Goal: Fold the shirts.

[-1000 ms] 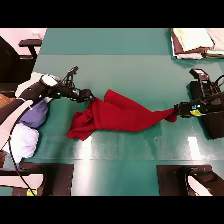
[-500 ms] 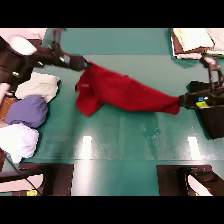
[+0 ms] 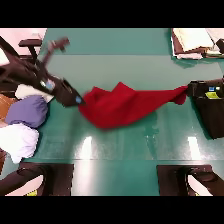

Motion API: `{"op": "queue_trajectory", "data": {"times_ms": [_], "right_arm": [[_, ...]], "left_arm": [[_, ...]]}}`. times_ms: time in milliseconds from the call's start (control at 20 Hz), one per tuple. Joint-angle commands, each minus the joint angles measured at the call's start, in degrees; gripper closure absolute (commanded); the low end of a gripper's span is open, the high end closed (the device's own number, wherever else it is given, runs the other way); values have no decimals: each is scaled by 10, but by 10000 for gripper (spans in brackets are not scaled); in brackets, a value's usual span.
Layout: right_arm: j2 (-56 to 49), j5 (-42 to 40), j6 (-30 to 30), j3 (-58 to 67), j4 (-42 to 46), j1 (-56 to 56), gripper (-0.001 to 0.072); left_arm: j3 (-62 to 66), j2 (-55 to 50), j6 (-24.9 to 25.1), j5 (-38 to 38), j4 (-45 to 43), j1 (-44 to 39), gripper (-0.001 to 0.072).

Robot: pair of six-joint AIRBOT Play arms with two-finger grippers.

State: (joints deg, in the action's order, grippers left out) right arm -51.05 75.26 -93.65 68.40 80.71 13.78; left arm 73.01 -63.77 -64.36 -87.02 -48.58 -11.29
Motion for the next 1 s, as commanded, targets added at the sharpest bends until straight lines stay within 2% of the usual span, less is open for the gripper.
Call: {"op": "queue_trajectory", "data": {"times_ms": [0, 100, 150, 250, 300, 350, 500, 600, 800, 950], "right_arm": [[0, -1, 0, 3, 0, 0, 699], [0, -1, 0, 3, -1, 0, 699], [0, -1, 0, 3, -1, 0, 699], [0, -1, 0, 3, -1, 0, 699], [0, -1, 0, 3, -1, 0, 698], [0, -1, 0, 3, -1, 0, 699], [0, 0, 0, 3, -1, 0, 699], [-1, -1, 0, 3, -1, 0, 699], [-12, 0, 0, 2, -1, 0, 699], [-37, 7, 0, 2, -2, 0, 698]], "left_arm": [[-116, 22, -32, 37, -5, -16, 84], [-116, 21, -32, 125, -40, -5, 84], [-116, 20, -37, 196, -64, 8, 84], [-116, 3, -88, 301, -80, 41, 84], [-116, -16, -92, 318, -75, 54, 84], [-116, -42, -90, 318, -65, 60, 84], [-116, -129, 5, 286, 14, 58, 84], [-116, -180, 45, 284, 74, 58, 84], [-116, -234, 79, 282, 109, 37, 85], [-116, -235, 78, 301, 106, 13, 86]]}}
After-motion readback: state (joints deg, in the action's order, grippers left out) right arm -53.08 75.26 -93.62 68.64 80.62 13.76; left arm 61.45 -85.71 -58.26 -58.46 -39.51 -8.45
